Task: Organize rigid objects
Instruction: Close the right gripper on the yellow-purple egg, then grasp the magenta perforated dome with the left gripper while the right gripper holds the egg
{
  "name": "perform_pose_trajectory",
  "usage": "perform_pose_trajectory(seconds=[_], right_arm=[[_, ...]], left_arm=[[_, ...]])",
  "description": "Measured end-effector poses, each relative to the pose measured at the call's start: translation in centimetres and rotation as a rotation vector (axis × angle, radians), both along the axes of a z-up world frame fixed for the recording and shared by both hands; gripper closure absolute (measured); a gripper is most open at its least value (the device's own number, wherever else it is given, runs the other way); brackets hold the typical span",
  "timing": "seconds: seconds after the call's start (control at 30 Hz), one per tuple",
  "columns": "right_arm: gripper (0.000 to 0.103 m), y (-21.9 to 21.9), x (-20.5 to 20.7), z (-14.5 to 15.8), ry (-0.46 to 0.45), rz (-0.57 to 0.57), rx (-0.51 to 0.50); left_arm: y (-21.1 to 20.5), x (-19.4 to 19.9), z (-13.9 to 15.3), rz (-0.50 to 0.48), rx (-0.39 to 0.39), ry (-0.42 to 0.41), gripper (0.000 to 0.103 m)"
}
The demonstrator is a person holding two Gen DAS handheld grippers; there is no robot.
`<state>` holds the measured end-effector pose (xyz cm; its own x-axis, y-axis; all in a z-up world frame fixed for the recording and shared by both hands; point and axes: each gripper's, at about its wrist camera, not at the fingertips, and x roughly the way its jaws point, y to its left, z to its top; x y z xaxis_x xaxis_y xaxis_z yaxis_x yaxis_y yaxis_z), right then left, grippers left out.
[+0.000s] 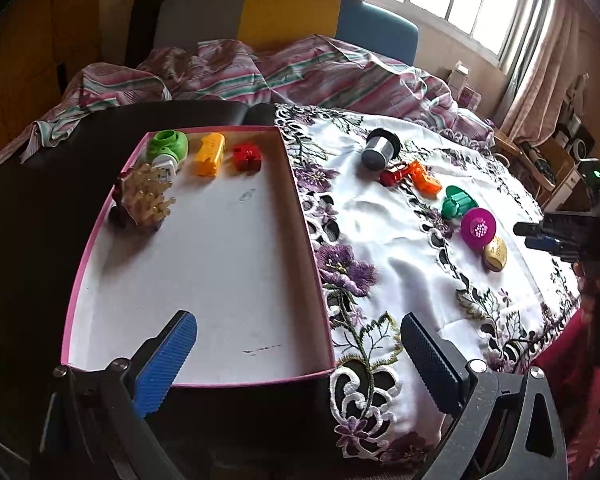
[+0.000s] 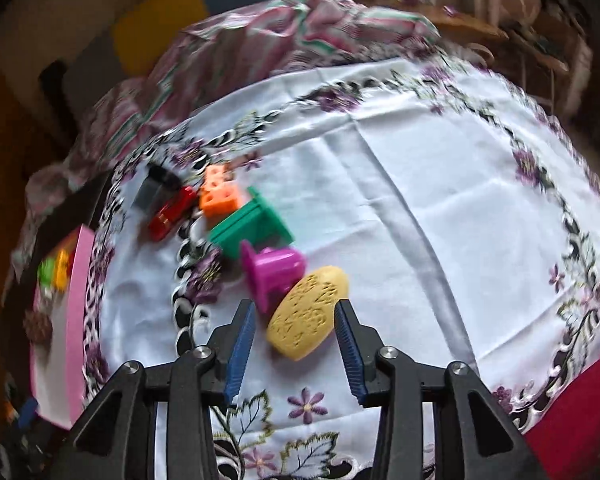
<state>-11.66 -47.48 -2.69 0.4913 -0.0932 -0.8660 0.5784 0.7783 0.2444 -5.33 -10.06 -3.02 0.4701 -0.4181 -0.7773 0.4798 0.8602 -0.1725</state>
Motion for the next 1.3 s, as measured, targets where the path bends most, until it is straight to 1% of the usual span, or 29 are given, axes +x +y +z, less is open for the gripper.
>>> perform_pose_trajectory(seconds=[0.03,0.07,0.17,0.23,0.3,0.33,0.4,0.5,0.67,0.77,0.87,0.93,0.97,1.03,1.1,1.17,1.3], right_arm=[[0.06,-0.5,0.2,-0.4,0.012,-0.009,0.023],[0.06,-1.3,0.7,-1.3,0.037,-0.026,0.072],[0.06,-2.4,1.5,-3.4,0.083,-0.059,0.173],[0.06,-2.6,2.1,-4.6,0.113,-0.063,0.202],[0.06,-2.6,2.4,-5.2,0.093,-0.049,0.22],[0.059,-2.4,2.6,-5.4,0.092,-0.042,0.212],[0.06,-2.0,3.0,-5.3,0.093,-0.013,0.165],[0.064,-1.8,3.2,-5.0,0.081,0.022,0.112],[0.075,-2.6,2.1,-3.7,-0.002,-0.05,0.083],[0.077,-3.4,1.1,-3.0,-0.058,-0.106,0.084],[0.077,-3.7,0.6,-2.9,-0.073,-0.14,0.089],[0.077,-4.2,0.4,-3.1,-0.063,-0.171,0.093],[0.075,-4.6,0.5,-3.7,-0.038,-0.2,0.094],[0.072,-5.4,0.0,-4.1,-0.042,-0.23,0.141],[0.068,-5.8,0.1,-4.9,-0.052,-0.223,0.217],[0.067,-5.1,0.7,-5.4,-0.026,-0.184,0.238],[0.067,-3.0,2.3,-5.1,0.064,-0.085,0.109]], left_arm=[[-0.2,-0.1,0.0,-0.004,0.005,-0.002,0.0],[-0.3,-0.2,0.0,-0.007,0.011,-0.005,0.0],[-0.7,-0.5,0.1,-0.022,0.023,-0.021,0.0],[-0.9,-0.7,0.3,-0.026,0.03,-0.034,0.0],[-1.0,-0.8,0.4,-0.029,0.035,-0.041,0.0],[-1.1,-0.8,0.4,-0.031,0.036,-0.042,0.0],[-1.3,-0.7,0.3,-0.03,0.044,-0.042,0.0],[-2.1,-0.4,0.5,-0.034,0.039,-0.03,0.0],[-4.4,0.4,1.6,-0.047,0.032,-0.03,0.0],[-6.8,1.1,2.3,-0.058,0.038,-0.033,0.0],[-10.2,1.8,2.5,-0.094,0.042,-0.023,0.0],[-12.4,2.1,2.5,-0.117,0.053,-0.028,0.0],[-13.6,2.3,2.5,-0.126,0.066,-0.029,0.0],[-16.0,2.8,2.2,-0.142,0.086,-0.027,0.0],[-18.1,3.3,2.0,-0.144,0.104,-0.023,0.0],[-19.8,3.8,1.9,-0.14,0.108,-0.026,0.0],[-22.3,4.4,2.0,-0.14,0.142,-0.077,0.0]])
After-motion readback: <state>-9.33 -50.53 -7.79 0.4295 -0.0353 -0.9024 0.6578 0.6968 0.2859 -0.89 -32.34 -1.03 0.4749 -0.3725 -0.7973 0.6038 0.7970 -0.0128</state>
